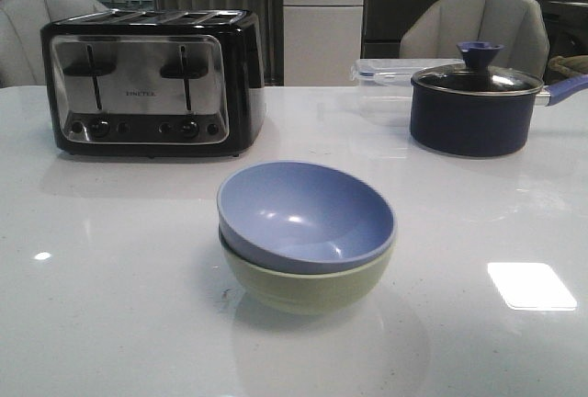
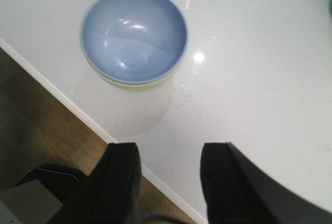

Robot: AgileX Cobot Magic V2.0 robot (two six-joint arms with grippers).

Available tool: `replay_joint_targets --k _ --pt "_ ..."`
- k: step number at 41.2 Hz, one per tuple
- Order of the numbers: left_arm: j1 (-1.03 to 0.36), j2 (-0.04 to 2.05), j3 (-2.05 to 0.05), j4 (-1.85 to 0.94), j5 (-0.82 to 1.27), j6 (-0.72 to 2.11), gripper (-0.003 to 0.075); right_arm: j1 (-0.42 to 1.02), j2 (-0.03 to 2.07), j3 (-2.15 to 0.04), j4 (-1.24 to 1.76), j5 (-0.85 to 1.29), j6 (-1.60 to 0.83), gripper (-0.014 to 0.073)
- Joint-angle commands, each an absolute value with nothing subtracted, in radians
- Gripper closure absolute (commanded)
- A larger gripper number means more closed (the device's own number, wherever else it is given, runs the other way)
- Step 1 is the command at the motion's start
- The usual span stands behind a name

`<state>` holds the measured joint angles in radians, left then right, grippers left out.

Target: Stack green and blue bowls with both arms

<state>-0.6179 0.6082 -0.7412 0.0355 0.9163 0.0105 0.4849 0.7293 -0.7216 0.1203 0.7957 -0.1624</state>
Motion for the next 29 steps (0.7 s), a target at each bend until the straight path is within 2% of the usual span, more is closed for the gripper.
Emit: replay_joint_targets --k 1,10,15,22,25,29 --pt "-0.618 0.607 -0.766 0.048 0.855 -0.014 0.0340 0.478 0.692 -0.749 0.102 0.768 -0.124 0.0197" --pt "-0.618 0.607 -0.766 0.048 0.855 -0.014 0.0345 0.478 0.682 -0.749 0.106 0.772 -0.124 0.0214" --pt "-0.618 0.607 -0.766 0.048 0.855 -0.014 0.0417 0.478 0.682 -0.749 0.106 0.785 -0.124 0.0339" --pt "-0.618 0.607 -0.766 0.048 0.855 -0.014 0.0570 0.478 0.682 -0.749 0.106 0.798 -0.124 0.0527" --pt "-0.618 0.607 -0.766 0.048 0.855 -0.014 0.0631 0.478 0.682 -0.749 0.106 0.798 -0.124 0.0573" --pt "-0.618 0.607 -0.766 0.041 0.855 -0.014 0.0627 0.478 0.682 -0.749 0.106 0.796 -0.124 0.0565"
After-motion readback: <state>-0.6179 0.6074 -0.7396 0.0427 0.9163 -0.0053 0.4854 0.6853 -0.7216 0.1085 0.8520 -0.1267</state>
